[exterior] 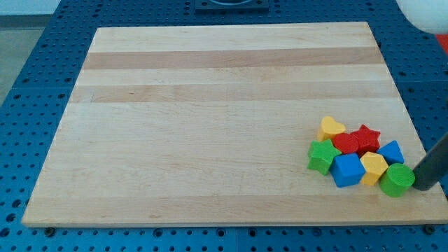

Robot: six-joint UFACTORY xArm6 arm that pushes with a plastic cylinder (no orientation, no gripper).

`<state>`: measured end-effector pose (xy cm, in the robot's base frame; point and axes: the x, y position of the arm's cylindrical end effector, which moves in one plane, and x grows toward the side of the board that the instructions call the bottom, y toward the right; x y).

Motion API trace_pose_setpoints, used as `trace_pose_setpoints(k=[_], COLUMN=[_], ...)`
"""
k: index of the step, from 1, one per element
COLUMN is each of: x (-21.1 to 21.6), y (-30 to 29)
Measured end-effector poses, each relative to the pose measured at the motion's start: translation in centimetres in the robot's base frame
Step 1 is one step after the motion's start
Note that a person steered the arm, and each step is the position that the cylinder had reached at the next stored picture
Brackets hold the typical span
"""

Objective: Point your arm at the green circle

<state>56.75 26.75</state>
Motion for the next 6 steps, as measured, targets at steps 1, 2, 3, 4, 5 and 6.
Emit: trace_pose_setpoints(k=[1,2,3,4,5,6], x=[-0.2,0.8,2.2,2.4,2.4,2.7], y=[-0.3,-1.3,-2.4,-2.4,-3.4,-5.2])
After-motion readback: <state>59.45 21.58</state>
